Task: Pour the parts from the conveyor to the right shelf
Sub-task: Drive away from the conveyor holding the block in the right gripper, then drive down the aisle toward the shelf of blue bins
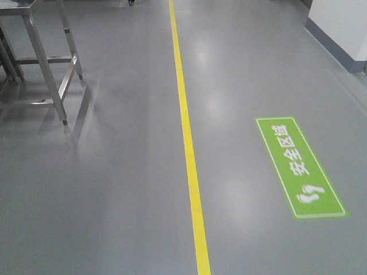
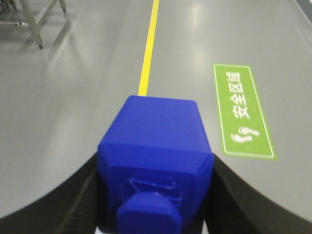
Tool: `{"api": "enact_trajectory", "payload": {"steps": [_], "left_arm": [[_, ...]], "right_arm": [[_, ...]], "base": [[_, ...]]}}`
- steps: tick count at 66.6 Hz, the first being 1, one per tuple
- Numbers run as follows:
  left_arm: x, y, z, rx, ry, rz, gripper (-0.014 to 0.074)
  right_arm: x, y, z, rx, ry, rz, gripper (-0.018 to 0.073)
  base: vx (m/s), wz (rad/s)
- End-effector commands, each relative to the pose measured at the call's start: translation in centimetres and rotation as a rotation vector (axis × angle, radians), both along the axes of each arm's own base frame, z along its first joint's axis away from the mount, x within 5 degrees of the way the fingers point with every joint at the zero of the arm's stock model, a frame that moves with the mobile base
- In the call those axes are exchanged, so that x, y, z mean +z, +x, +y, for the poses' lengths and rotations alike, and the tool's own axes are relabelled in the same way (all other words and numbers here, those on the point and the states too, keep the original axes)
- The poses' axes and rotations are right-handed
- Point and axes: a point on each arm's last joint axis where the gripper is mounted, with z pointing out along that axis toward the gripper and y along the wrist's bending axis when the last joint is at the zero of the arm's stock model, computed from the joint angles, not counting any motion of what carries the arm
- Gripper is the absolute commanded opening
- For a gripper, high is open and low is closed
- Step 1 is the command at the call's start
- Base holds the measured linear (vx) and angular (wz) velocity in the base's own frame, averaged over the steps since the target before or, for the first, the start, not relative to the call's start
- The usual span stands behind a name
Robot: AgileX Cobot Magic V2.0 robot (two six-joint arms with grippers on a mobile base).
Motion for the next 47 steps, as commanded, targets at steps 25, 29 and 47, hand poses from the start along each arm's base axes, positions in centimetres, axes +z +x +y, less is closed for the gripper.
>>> {"api": "enact_trajectory", "payload": {"steps": [25,29,47], "left_arm": [[1.27,0.09,-0.04,-0.007,-0.015,-0.079,-0.0006],[1.27,0.09,-0.04,-0.007,-0.015,-0.079,-0.0006],[1.27,0.09,-0.04,-0.007,-0.015,-0.079,-0.0006]], "right_arm": [[0.66,0.11,-0.02,-0.001,-0.01,-0.006,-0.0005],[0.66,0.11,-0.01,0.0,-0.009,-0.006,-0.0005],[0.67,0.1,0.01,0.001,-0.008,-0.006,-0.0005]], "base": [[0.78,0.06],[0.8,0.0],[0.81,0.0]]}}
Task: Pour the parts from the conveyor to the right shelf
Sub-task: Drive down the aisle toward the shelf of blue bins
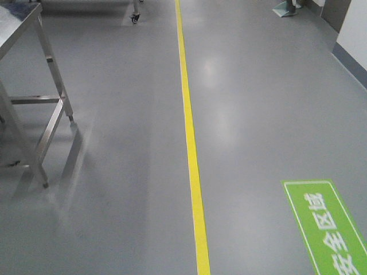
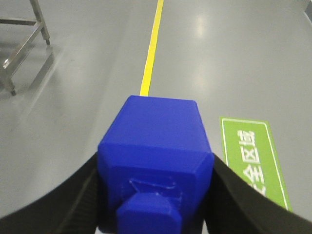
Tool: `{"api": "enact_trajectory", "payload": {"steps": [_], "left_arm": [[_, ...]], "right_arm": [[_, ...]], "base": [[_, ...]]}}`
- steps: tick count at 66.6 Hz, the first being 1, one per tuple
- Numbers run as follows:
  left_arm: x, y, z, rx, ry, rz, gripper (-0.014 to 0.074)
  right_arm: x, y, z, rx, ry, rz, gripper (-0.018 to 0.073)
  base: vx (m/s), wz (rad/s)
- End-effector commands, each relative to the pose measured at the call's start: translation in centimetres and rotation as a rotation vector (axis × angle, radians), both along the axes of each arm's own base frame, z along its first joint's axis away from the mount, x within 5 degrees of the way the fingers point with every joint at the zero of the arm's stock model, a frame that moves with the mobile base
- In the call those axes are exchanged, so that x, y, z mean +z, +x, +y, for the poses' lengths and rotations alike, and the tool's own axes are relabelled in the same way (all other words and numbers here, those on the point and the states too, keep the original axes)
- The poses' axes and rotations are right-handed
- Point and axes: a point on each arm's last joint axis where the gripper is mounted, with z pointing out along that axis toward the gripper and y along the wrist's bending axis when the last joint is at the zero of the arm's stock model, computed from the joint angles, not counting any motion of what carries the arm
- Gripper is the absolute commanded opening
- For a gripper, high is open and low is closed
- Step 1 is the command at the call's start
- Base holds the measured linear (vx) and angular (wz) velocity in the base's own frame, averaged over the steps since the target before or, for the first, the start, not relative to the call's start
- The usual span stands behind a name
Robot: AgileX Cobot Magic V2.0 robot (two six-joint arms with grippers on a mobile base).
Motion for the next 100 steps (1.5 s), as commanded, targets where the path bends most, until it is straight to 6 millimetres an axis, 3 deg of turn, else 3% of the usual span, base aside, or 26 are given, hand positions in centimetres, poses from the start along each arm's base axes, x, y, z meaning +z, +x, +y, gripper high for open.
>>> {"api": "enact_trajectory", "payload": {"steps": [1,100], "left_arm": [[1.27,0.09,-0.04,-0.007,-0.015,-0.079,-0.0006],[1.27,0.09,-0.04,-0.007,-0.015,-0.079,-0.0006]], "right_arm": [[0.67,0.11,0.01,0.001,-0.008,-0.007,-0.0005],[0.67,0.11,0.0,0.0,-0.009,-0.007,-0.0005]], "base": [[0.8,0.06],[0.81,0.04]]}}
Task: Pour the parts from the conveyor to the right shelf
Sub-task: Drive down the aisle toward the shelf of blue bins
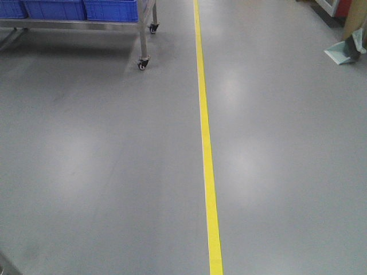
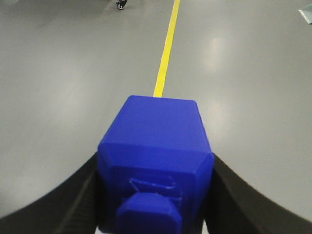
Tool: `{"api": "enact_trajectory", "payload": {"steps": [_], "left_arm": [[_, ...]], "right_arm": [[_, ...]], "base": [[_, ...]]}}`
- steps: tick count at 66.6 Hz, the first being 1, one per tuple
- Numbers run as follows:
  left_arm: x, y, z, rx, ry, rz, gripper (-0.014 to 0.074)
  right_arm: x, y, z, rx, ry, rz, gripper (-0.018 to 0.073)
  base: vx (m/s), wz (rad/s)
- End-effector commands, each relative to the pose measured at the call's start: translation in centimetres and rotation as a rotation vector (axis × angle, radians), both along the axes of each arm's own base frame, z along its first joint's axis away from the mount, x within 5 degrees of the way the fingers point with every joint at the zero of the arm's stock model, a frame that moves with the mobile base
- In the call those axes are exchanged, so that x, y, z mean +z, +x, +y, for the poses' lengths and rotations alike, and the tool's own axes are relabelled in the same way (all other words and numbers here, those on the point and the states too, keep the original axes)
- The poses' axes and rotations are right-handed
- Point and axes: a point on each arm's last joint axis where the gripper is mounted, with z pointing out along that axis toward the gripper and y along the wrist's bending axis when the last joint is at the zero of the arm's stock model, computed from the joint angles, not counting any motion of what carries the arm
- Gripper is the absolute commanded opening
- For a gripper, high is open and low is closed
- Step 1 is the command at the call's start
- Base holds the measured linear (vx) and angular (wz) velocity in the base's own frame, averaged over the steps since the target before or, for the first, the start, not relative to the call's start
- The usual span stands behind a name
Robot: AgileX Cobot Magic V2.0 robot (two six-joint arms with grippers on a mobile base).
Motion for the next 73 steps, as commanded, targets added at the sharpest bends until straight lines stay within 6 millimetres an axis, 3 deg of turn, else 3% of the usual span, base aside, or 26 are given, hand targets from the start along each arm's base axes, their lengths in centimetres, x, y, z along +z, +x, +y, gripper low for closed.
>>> {"api": "enact_trajectory", "payload": {"steps": [1,51,73], "left_arm": [[1.27,0.09,-0.04,-0.007,-0.015,-0.079,-0.0006],[1.27,0.09,-0.04,-0.007,-0.015,-0.079,-0.0006],[1.27,0.09,-0.04,-0.007,-0.015,-0.079,-0.0006]], "right_arm": [[0.67,0.11,0.0,0.001,-0.008,-0.007,-0.0005],[0.68,0.11,0.01,0.001,-0.008,-0.008,-0.0005],[0.68,0.11,0.01,0.001,-0.008,-0.008,-0.0005]], "base": [[0.83,0.08],[0.77,0.08],[0.64,0.38]]}}
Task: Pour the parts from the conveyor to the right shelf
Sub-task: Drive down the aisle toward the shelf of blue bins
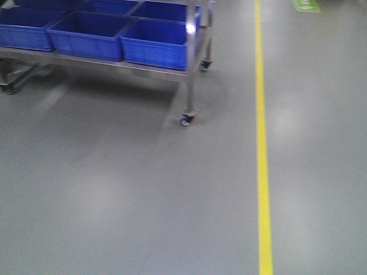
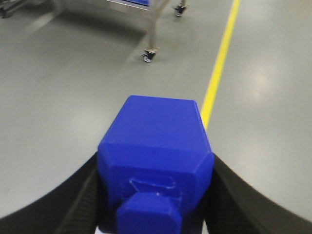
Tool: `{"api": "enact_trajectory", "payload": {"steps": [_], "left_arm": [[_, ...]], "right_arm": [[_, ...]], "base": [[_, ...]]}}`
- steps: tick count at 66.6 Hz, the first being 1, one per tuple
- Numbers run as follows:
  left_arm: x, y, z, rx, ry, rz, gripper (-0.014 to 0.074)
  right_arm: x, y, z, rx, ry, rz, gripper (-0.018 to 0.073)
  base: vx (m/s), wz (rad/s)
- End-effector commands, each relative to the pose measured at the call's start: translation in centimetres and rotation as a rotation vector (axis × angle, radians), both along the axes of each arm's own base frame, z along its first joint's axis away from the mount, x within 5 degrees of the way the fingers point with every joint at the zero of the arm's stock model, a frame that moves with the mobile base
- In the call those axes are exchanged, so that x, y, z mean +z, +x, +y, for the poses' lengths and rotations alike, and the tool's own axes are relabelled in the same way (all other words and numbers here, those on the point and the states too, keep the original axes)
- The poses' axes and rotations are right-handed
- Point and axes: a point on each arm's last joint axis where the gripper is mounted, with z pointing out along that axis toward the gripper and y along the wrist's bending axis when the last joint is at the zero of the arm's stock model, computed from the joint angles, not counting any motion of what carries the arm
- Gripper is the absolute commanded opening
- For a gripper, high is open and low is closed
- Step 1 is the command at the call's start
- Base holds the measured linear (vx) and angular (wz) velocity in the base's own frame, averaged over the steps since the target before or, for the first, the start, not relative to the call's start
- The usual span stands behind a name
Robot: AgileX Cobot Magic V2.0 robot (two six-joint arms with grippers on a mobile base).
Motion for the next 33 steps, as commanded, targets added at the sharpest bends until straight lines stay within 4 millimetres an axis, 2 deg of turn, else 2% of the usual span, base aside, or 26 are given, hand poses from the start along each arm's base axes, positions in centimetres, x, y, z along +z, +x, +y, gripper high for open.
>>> {"api": "enact_trajectory", "payload": {"steps": [1,33], "left_arm": [[1.3,0.05,-0.04,-0.007,-0.015,-0.084,-0.0006],[1.3,0.05,-0.04,-0.007,-0.015,-0.084,-0.0006]], "right_arm": [[0.68,0.11,0.04,0.004,-0.005,-0.008,-0.0005],[0.68,0.11,-0.01,0.0,-0.009,-0.008,-0.0005]], "base": [[0.57,0.61],[0.53,0.76]]}}
